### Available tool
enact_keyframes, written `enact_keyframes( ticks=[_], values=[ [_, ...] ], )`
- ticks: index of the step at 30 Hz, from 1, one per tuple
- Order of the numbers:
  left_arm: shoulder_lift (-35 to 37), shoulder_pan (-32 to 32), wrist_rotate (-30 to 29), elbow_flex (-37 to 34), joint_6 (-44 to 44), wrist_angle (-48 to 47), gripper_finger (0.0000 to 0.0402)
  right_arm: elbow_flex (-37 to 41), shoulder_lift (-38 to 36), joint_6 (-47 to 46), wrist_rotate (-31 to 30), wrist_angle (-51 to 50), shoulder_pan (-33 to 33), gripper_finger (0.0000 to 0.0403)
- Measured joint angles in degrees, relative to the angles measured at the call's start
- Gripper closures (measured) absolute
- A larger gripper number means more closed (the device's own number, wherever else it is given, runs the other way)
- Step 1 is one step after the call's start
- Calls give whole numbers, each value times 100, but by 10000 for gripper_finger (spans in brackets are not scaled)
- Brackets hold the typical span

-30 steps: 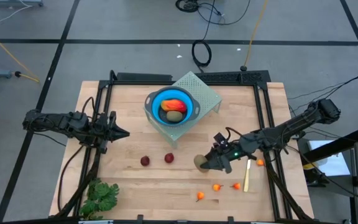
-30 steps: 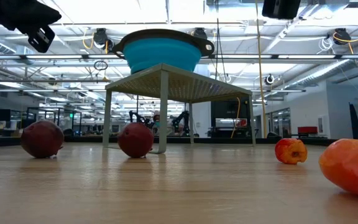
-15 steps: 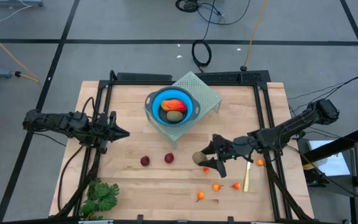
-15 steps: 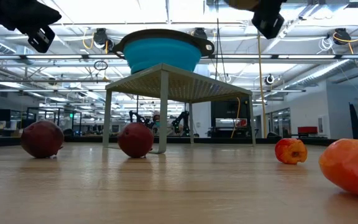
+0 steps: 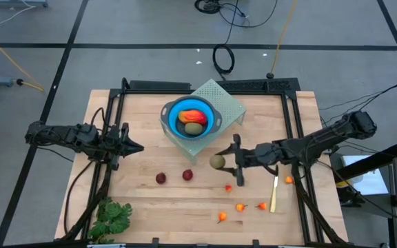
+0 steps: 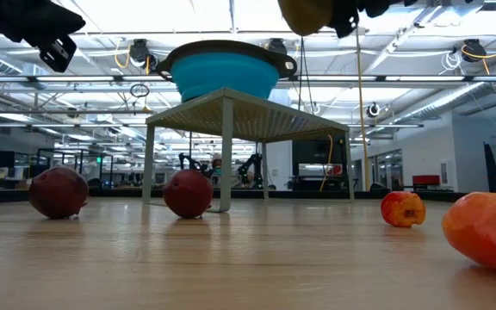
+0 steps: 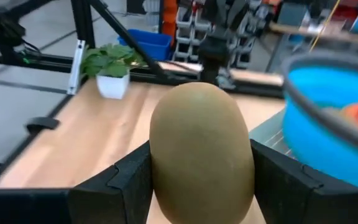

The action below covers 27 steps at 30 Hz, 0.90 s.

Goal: Pick & Place Fruit
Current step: Put the kiwi into the collapsible colander on the shelf

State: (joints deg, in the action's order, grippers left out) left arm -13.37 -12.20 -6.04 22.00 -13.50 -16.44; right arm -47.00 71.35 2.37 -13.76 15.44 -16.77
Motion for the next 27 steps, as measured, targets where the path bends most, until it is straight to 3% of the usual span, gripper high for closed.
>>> enact_keyframes(
  ticks=[7, 20, 27],
  values=[
    [0, 0, -2, 0, 16, -1, 380, 0, 0, 741, 2, 311, 147, 186],
    [0, 1, -4, 0, 28, -3, 380, -63, 0, 328, 0, 907, 516, 185],
    [-2, 1, -4, 0, 26, -5, 380, -746, -4, 422, 32, 71, 962, 185]
  ],
)
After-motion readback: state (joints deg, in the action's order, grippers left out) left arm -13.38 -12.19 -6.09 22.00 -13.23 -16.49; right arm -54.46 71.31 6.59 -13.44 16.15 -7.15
